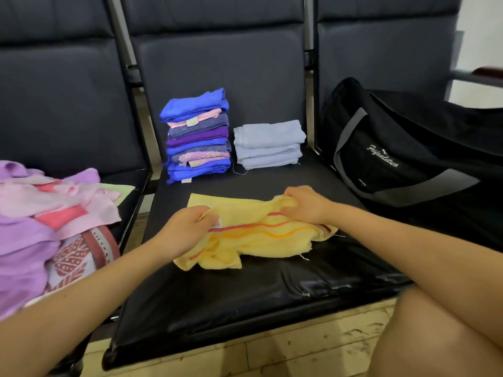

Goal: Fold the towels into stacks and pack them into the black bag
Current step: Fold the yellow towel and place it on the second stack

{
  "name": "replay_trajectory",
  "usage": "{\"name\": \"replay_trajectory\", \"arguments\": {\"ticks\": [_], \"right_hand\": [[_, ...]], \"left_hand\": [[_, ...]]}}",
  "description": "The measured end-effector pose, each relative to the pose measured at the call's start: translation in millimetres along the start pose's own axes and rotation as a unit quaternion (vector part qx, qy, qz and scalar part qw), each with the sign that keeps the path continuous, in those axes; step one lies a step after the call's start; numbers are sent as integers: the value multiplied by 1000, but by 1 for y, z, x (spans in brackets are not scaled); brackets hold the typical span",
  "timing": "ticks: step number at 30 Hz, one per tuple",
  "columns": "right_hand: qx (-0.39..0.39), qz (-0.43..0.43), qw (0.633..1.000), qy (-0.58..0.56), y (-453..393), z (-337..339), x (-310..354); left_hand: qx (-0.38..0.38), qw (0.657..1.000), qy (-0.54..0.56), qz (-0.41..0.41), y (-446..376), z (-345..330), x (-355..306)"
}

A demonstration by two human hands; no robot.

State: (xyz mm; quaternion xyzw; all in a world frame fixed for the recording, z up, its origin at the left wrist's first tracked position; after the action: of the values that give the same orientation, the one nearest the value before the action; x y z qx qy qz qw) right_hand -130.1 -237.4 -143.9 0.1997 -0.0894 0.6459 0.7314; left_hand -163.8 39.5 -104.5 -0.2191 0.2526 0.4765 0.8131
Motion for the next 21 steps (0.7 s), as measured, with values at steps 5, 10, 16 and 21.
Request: {"name": "replay_trajectory", "arguments": {"ticks": [5,10,16,21], "right_hand": [[-37,-29,998,-31,-7,-3,-3],[-71,34,997,-12,5,11,1],[-21,122,991,47,53,26,4],[40,127,990,44,74,16,-3]], "left_hand": [[-1,997,26,79,-10,-4,13],[13,995,28,93,-11,-7,19],[-54,989,119,72,-12,4,12],[-8,989,141,51,-8,3,10]]}}
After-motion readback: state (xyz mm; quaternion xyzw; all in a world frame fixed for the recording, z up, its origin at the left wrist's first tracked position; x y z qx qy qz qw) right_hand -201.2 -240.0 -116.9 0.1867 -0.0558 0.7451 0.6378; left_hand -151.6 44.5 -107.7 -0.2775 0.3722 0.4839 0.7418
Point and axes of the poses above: each hand's wrist, its own y-axis away from the middle knuckle, its own z-axis out of the back of the hand, x = y × z, the point moved 1 cm from there along -y, towards the middle knuckle, and after that the axes turned 13 degrees about -z, right-handed, at the moved point
